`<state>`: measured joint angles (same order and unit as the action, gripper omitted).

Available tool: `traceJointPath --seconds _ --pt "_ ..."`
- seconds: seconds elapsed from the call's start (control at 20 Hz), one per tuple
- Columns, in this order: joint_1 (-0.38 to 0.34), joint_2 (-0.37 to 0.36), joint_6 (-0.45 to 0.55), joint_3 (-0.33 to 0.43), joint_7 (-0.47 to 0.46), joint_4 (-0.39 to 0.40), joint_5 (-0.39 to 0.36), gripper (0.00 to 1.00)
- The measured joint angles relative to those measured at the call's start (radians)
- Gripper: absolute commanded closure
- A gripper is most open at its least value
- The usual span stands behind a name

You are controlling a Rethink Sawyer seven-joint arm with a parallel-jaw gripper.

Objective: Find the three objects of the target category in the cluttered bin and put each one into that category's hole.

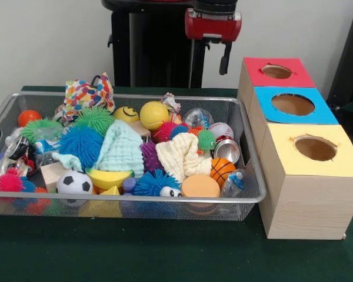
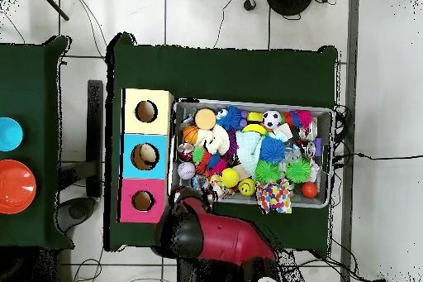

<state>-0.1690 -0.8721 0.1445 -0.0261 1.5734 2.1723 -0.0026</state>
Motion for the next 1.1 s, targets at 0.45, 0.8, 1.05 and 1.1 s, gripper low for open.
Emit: traceJointPath --seconds 0.45,0.8,1.05,1.1 --pt "0.043 0.023 -0.011 0.001 0.000 -0.038 0.000 0.00" --pt "0.076 0.023 -0.011 -0.004 0.000 -0.064 0.000 0.00" --pt "0.100 0.023 -0.011 -0.005 0.000 -0.090 0.000 0.00" --pt "0.102 0.023 -0.011 -0.005 0.000 -0.094 0.000 0.00"
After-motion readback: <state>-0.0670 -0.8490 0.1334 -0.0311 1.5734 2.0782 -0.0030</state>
